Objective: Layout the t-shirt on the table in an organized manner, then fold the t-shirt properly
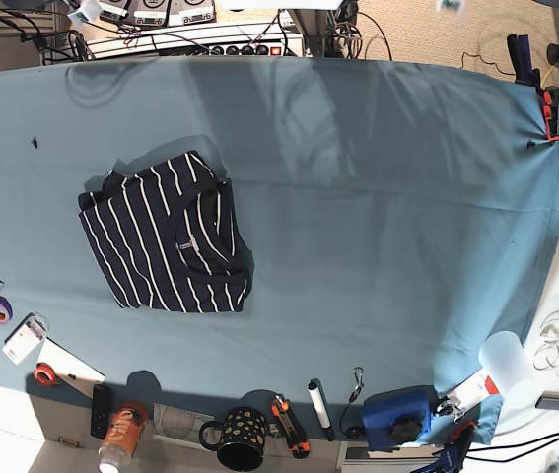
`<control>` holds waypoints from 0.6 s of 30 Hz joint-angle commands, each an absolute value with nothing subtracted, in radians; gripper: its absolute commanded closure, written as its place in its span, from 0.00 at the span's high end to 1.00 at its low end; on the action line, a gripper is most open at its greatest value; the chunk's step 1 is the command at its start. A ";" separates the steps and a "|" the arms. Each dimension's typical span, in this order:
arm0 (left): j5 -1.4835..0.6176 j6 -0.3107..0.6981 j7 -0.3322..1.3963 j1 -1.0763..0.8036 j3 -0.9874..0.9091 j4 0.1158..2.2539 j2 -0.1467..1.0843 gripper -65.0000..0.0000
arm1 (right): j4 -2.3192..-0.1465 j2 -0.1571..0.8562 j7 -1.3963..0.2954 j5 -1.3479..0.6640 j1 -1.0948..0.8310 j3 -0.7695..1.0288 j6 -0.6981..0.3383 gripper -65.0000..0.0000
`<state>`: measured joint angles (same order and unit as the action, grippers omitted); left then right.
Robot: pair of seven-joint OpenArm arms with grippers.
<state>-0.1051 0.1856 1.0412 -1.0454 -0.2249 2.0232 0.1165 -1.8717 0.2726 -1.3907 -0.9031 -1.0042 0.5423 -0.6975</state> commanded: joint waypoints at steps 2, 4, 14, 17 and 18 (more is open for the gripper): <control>-0.098 0.185 1.046 -1.036 -0.228 1.945 0.120 0.00 | -1.823 0.286 -1.396 -0.884 -1.013 0.497 -0.698 0.00; -0.096 0.186 1.045 -0.999 -0.228 1.860 0.120 0.00 | -1.748 0.292 -1.396 -0.828 -0.994 0.429 -0.698 0.00; -0.093 0.213 0.933 -0.796 -0.228 1.484 0.130 0.00 | -1.311 0.327 -1.227 -0.509 -0.722 0.099 -0.698 0.00; -0.060 0.244 0.848 -0.724 -0.228 1.355 0.159 0.00 | -1.188 0.327 -1.131 -0.397 -0.633 0.021 -0.689 0.00; -0.048 0.250 0.813 -0.699 -0.228 1.310 0.169 0.00 | -1.145 0.327 -1.084 -0.354 -0.607 -0.005 -0.674 0.00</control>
<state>-0.0502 0.2451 0.8001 -0.6800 -0.2245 1.3003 0.1608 -1.1339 0.3164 -1.0698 -0.3428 -0.5941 -0.0101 -0.6689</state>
